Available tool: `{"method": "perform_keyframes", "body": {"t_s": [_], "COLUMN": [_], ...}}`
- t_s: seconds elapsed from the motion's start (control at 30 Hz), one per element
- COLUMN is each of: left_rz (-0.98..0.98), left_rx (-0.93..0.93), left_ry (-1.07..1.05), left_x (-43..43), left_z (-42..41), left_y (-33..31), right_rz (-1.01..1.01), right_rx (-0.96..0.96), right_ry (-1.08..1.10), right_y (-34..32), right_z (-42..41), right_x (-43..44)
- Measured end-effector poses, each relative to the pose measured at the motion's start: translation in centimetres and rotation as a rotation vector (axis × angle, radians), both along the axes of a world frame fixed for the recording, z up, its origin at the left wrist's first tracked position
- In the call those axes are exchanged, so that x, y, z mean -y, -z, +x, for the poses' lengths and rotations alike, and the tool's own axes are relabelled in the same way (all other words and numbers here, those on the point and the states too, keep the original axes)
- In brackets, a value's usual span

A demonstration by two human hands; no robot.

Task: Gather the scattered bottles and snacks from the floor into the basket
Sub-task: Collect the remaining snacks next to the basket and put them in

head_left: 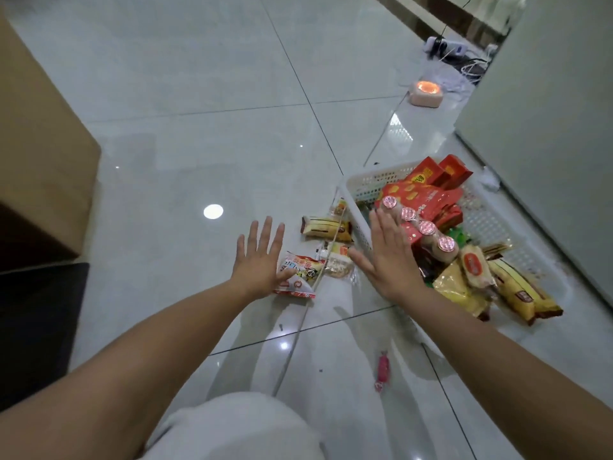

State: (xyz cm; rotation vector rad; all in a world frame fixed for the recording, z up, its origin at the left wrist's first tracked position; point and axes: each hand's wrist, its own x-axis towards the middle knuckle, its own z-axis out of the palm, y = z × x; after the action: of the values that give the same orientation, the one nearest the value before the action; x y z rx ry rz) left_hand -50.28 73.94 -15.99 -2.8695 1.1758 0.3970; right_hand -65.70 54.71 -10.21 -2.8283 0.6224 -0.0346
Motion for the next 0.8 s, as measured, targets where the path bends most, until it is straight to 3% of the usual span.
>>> {"method": "perform_keyframes", "body": {"t_s": [0.27, 0.47, 0.8], "left_rz": [0.133, 0.300, 0.347], "left_rx": [0.105, 0.070, -0.119], "left_ry": [0.219, 0.307, 0.319], "left_x": [2.7, 0.7, 1.9], "left_z": [4.4, 4.0, 5.1], "left_y": [-3.1, -1.9, 3.0], "right_rz": [0.216, -0.110, 0.068], "right_rx": [-0.002, -0.116, -0.338], "right_ry": [0.015, -0.038, -0.073], "right_y": [4.1, 7.3, 10.5], "right_z": [2.0, 2.4, 4.4], "right_x": [-0.7, -1.7, 0.5]}}
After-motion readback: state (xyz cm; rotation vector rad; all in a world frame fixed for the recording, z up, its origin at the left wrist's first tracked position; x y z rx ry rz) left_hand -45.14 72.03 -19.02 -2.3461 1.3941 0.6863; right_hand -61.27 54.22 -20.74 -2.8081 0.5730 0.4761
